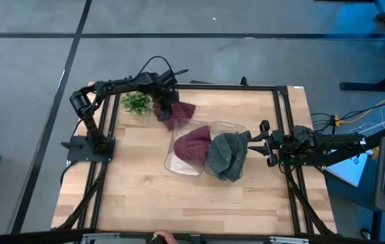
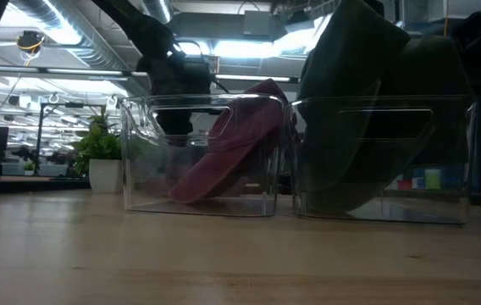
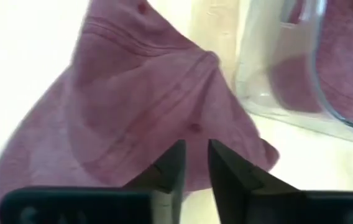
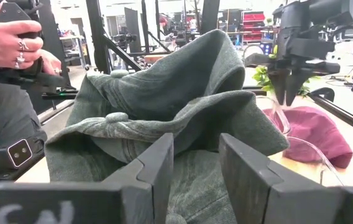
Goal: Pick & Place hat
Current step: Put the red cap into the left transparent bin
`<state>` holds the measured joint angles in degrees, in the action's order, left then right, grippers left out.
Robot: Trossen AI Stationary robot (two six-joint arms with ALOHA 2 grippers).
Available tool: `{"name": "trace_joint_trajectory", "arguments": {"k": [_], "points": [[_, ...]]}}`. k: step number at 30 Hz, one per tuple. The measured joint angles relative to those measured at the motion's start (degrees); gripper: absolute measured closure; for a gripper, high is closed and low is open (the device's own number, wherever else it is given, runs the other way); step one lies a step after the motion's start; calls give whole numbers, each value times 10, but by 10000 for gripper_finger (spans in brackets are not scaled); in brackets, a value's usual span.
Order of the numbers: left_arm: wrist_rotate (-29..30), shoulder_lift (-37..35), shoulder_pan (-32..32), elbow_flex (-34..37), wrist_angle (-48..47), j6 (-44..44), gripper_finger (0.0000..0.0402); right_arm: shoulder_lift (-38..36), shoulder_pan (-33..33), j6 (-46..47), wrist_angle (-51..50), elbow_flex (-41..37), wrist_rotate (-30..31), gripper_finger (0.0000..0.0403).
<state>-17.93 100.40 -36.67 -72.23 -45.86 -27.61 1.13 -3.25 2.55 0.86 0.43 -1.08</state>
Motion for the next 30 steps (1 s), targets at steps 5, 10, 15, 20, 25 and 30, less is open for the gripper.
{"name": "trace_joint_trajectory", "arguments": {"k": [5,10,15,20,25,30], "points": [[3,0,12,0,-7,0,276,0,0,0,0,0,0,272],[49,-9,21,0,-18,-21,224,0,0,0,0,0,0,272],[63,-29,45,0,-46,-136,204,0,0,0,0,0,0,272],[65,-32,60,0,-52,-186,203,0,0,0,0,0,0,272],[65,-32,68,3,-49,-226,205,0,0,0,0,0,0,272],[76,-32,78,56,-17,-319,205,0,0,0,0,0,0,272]]}}
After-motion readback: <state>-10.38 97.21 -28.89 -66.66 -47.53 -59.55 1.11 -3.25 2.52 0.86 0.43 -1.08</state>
